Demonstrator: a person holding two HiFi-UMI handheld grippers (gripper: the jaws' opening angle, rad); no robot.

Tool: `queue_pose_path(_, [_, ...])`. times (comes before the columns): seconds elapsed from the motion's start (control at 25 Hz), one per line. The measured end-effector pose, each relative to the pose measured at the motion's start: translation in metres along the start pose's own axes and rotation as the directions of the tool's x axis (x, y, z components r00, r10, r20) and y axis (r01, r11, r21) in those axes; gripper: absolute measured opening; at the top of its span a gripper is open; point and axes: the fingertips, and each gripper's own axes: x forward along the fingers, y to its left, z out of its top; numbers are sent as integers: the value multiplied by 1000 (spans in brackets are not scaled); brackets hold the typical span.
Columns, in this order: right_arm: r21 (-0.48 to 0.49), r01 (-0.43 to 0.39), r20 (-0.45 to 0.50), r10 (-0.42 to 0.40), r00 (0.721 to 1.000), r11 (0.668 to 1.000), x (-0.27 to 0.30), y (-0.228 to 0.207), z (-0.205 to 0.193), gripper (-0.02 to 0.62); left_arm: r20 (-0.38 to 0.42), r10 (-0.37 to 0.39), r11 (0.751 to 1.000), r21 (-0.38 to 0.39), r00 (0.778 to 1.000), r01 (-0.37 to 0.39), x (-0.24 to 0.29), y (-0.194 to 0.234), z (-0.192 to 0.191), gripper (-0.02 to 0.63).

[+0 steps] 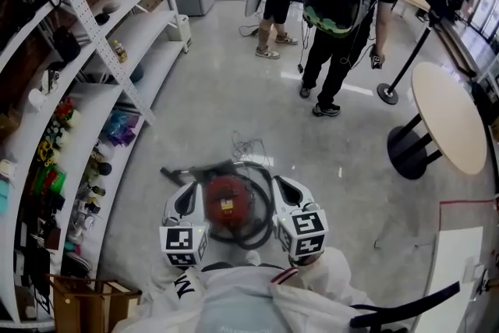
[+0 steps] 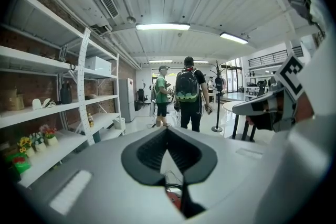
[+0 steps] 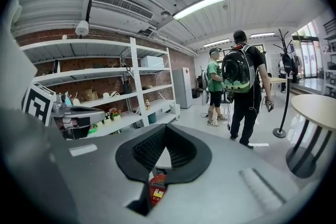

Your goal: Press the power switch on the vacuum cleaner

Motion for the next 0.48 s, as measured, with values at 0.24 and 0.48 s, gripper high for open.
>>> queue_pose_path(0.24, [1, -9, 22, 9, 1000, 1000, -5, 6, 3, 0, 1, 3, 1000, -14, 1000, -3, -4, 4, -1, 0])
queue_pose_path(0.48, [-5, -14, 18, 14, 1000, 1000, -16, 15, -1, 0, 16, 7, 1000, -5, 1000, -7, -20, -1, 0, 0])
